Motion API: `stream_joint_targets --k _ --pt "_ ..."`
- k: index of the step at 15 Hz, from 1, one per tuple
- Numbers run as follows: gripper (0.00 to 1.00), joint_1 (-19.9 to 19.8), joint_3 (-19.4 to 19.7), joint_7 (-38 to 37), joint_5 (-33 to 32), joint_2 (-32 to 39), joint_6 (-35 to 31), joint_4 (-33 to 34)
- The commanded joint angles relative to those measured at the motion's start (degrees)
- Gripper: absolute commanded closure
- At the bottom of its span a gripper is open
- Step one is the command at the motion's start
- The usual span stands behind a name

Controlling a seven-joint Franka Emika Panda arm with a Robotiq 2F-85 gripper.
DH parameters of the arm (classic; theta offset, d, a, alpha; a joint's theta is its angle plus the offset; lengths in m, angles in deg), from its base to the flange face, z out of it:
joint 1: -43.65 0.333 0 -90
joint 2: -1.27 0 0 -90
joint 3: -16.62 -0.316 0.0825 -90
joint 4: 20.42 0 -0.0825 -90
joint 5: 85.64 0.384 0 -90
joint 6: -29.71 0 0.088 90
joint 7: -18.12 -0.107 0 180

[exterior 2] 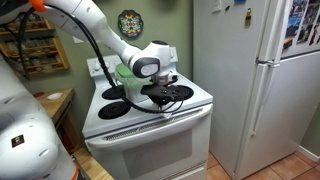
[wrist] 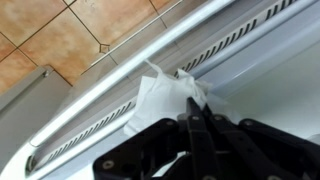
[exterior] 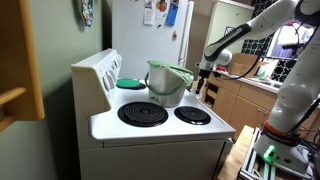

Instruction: Use the piece of tissue to wipe the oven handle

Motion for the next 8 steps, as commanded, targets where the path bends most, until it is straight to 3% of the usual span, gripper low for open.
stream_joint_targets --k 1,4,8 --pt "0.98 3.9 1.6 4.3 2.1 -4.1 5.2 -3.2" --pt "0.98 5.6 1.6 4.8 1.2 -5.0 6.6 -3.9" --pt "0.98 5.8 1.8 3.2 0.2 -2.8 -5.3 -3.8"
